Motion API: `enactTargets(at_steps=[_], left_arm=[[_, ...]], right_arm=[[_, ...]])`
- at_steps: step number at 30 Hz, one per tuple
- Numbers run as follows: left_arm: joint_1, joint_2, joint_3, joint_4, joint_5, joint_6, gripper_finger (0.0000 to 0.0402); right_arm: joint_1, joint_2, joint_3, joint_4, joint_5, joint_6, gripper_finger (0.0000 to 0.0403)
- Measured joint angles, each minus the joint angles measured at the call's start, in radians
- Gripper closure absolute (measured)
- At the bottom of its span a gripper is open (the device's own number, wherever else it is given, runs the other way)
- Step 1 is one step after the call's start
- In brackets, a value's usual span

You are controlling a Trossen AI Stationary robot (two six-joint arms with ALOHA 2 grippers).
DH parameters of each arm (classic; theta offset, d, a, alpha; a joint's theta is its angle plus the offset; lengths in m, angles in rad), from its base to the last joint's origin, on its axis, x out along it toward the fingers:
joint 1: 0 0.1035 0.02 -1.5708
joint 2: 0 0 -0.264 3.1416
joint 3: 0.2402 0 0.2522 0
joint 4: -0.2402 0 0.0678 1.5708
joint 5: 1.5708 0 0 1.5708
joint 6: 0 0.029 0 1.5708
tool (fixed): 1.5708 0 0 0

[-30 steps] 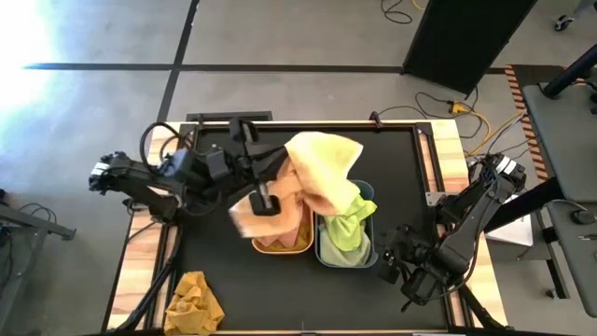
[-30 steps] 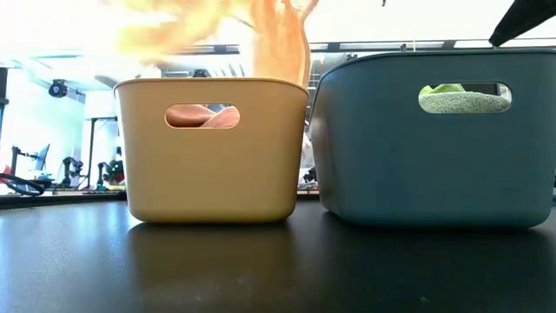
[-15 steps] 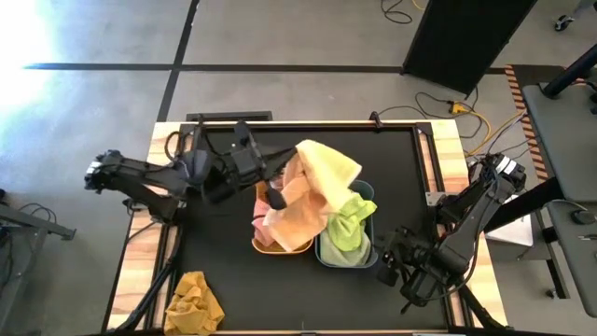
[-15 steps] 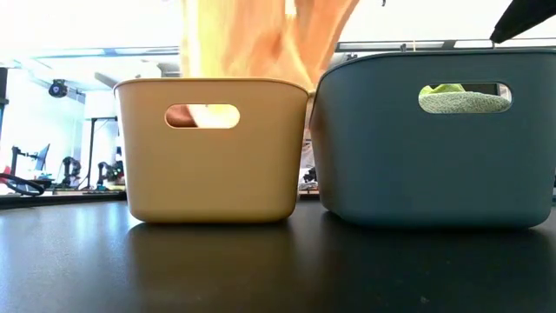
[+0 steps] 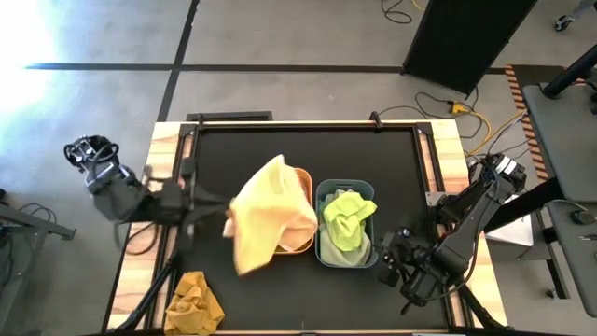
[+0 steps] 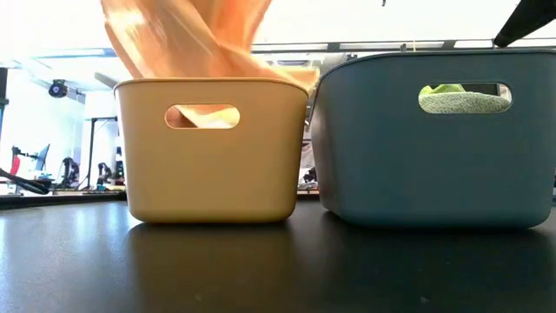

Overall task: Sort towels by color in basket
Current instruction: Put the orange plaid towel into the orange bin

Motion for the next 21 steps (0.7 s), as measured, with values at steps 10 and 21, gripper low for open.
enactTargets(at_steps=[10, 21], left_arm=[[-0.198, 0.062, -0.001, 0.299, 0.147, 0.230, 0.0401], [-0.182, 0.226, -0.001, 0.565, 0.142, 0.385, 0.0401]], right_arm=[[-0.002, 0.000, -0.001, -0.001, 0.009, -0.003, 0.0300], [-0.002, 0.000, -0.001, 0.000, 0.009, 0.011, 0.0286]])
